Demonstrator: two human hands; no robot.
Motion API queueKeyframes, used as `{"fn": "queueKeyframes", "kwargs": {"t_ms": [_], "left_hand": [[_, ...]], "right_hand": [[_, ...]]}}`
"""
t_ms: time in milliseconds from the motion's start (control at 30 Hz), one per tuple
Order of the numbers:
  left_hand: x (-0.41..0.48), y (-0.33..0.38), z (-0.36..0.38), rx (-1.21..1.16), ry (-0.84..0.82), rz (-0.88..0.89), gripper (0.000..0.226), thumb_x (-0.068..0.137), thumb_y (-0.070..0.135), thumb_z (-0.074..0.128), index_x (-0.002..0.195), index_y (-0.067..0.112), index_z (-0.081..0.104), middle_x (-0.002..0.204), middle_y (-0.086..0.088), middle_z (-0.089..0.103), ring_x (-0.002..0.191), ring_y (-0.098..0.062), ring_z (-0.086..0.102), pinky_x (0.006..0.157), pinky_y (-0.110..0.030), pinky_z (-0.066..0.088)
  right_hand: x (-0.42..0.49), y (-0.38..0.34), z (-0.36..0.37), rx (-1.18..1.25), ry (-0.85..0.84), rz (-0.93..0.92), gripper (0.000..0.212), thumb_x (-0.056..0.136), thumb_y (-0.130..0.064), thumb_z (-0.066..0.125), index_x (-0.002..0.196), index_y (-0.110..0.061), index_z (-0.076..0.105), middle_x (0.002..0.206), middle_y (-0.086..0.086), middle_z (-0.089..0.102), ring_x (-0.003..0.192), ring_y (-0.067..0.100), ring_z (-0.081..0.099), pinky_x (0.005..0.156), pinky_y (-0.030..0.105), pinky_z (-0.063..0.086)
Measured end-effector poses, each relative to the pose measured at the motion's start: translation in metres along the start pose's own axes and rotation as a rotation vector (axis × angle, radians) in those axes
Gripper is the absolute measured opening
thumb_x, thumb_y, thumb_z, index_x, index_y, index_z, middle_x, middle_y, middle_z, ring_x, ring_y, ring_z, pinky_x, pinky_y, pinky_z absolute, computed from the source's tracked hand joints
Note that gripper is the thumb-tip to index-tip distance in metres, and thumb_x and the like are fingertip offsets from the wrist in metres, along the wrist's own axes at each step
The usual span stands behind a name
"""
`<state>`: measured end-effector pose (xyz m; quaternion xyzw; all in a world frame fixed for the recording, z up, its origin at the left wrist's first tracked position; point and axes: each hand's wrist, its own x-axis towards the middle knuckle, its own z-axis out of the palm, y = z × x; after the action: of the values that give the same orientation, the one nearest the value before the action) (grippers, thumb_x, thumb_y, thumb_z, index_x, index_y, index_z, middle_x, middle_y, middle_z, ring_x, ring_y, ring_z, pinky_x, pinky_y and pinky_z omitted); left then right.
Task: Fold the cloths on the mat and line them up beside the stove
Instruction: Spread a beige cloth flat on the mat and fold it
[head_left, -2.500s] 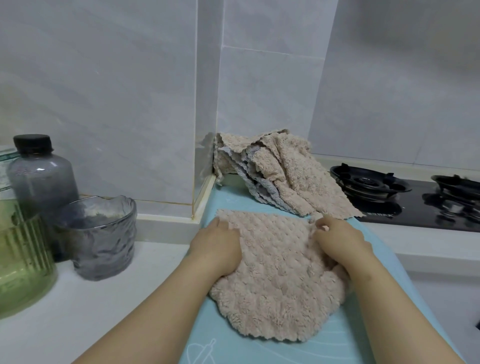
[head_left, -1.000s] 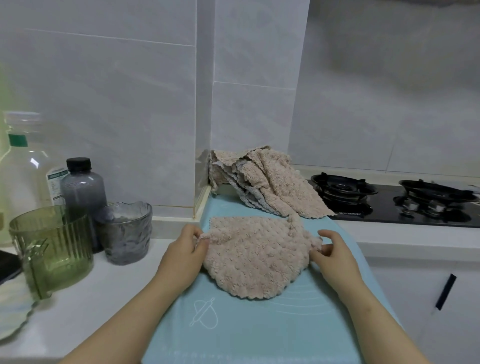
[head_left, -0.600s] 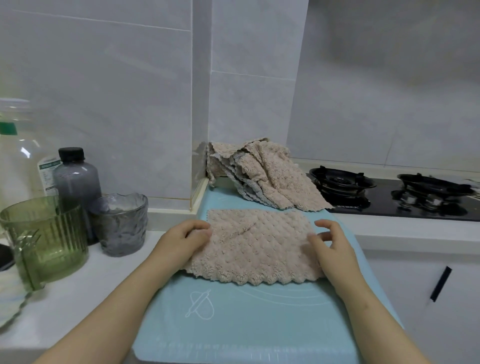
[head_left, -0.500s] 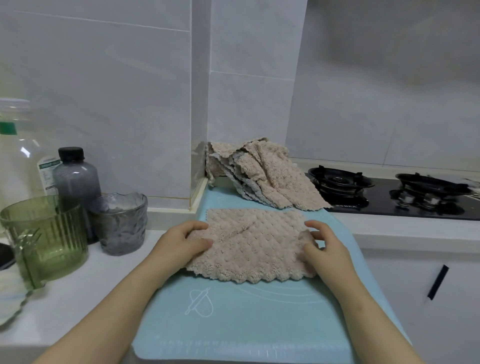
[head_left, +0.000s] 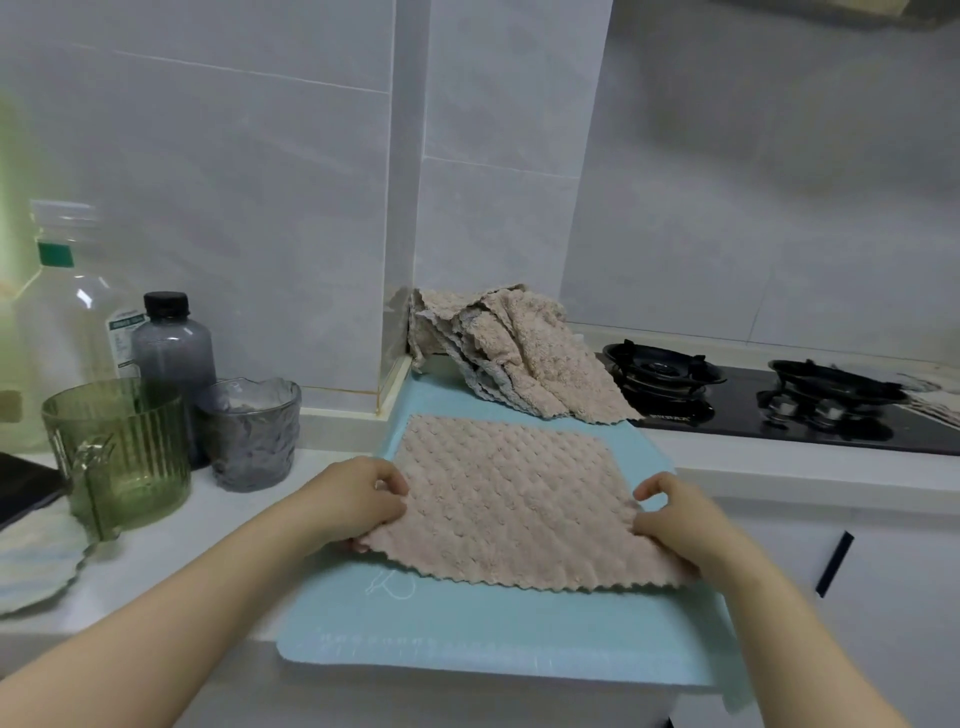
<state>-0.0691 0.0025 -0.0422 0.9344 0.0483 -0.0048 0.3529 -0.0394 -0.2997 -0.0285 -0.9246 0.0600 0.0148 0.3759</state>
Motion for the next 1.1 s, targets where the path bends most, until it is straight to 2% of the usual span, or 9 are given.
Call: {"fn": "queueKeyframes", "kwargs": {"t_ms": [133,200,300,367,467,600,800,1000,1100], "left_hand": [[-0.008,0.004,-0.007,0.256,-0.032,-0.011,0.018,0.085,0.033,0.059,0.103,0.031,0.056,0.091,0.012,0.056,0.068,-0.013,0.061,0.063,-0.024,0.051],[-0.01,0.009,-0.008,0.431,0.091,0.006,0.028,0.085,0.04,0.056,0.113,0.034,0.053,0.106,0.009,0.057,0.088,-0.014,0.06,0.073,-0.026,0.047],[-0.008,0.006,0.004,0.562,0.24,0.246,0.061,0.089,0.049,0.047,0.143,0.03,0.027,0.148,0.002,0.029,0.137,-0.019,0.028,0.106,-0.032,0.033],[-0.012,0.006,0.016,0.491,0.053,0.419,0.073,0.091,0.055,0.04,0.15,0.025,0.008,0.158,0.007,0.003,0.146,-0.013,0.0,0.118,-0.031,0.01],[-0.02,0.001,0.03,0.566,-0.196,0.461,0.093,0.072,0.079,0.014,0.149,0.029,0.004,0.157,0.012,-0.002,0.144,-0.006,-0.007,0.115,-0.026,-0.003],[-0.025,-0.005,0.03,0.538,-0.144,0.499,0.106,0.055,0.081,0.003,0.148,0.031,0.018,0.156,0.012,0.012,0.144,-0.005,0.005,0.11,-0.019,0.0],[-0.031,-0.007,0.029,0.388,0.011,0.584,0.051,0.087,0.055,0.047,0.131,0.029,0.05,0.132,0.016,0.051,0.12,-0.001,0.045,0.097,-0.011,0.031],[-0.033,-0.01,0.03,0.307,0.075,0.565,0.062,0.07,0.071,0.041,0.112,0.032,0.062,0.106,0.024,0.057,0.1,0.006,0.048,0.085,-0.003,0.033],[-0.036,-0.012,0.027,0.206,0.075,0.527,0.02,0.074,0.049,0.063,0.089,0.035,0.064,0.092,0.023,0.06,0.089,0.008,0.053,0.08,-0.005,0.039]], "right_hand": [[-0.001,0.008,0.006,-0.139,0.017,-0.023,0.027,0.084,-0.014,0.063,0.108,-0.018,0.053,0.085,0.005,0.062,0.06,0.014,0.051,0.047,0.024,0.035],[0.0,0.01,0.007,-0.186,0.086,-0.025,0.032,0.085,-0.015,0.06,0.115,-0.02,0.05,0.095,0.003,0.059,0.067,0.015,0.052,0.054,0.027,0.04],[-0.005,0.014,0.015,-0.263,0.287,-0.177,0.038,0.087,-0.023,0.054,0.125,-0.025,0.048,0.125,0.001,0.049,0.1,0.021,0.053,0.077,0.032,0.044],[-0.014,0.011,0.021,-0.249,0.257,-0.37,0.036,0.09,-0.034,0.052,0.125,-0.028,0.052,0.128,-0.006,0.052,0.119,0.018,0.044,0.095,0.035,0.039],[-0.032,0.006,0.029,-0.347,-0.056,-0.531,0.046,0.087,-0.055,0.05,0.13,-0.038,0.048,0.121,-0.02,0.05,0.125,0.01,0.034,0.105,0.032,0.029],[-0.038,0.017,0.03,-0.536,-0.182,-0.578,0.086,0.062,-0.088,0.036,0.135,-0.043,0.04,0.141,-0.023,0.036,0.132,0.006,0.028,0.111,0.029,0.021],[-0.045,0.025,0.032,-0.398,0.006,-0.743,0.029,0.09,-0.044,0.055,0.111,-0.028,0.067,0.109,-0.018,0.064,0.103,0.004,0.051,0.084,0.007,0.031],[-0.05,0.03,0.037,-0.314,0.082,-0.741,0.019,0.091,-0.031,0.057,0.098,-0.023,0.072,0.095,-0.016,0.069,0.095,0.004,0.053,0.078,-0.001,0.031],[-0.052,0.03,0.037,-0.285,0.06,-0.725,0.017,0.089,-0.028,0.057,0.098,-0.024,0.07,0.091,-0.021,0.065,0.095,0.0,0.05,0.076,0.001,0.032]]}}
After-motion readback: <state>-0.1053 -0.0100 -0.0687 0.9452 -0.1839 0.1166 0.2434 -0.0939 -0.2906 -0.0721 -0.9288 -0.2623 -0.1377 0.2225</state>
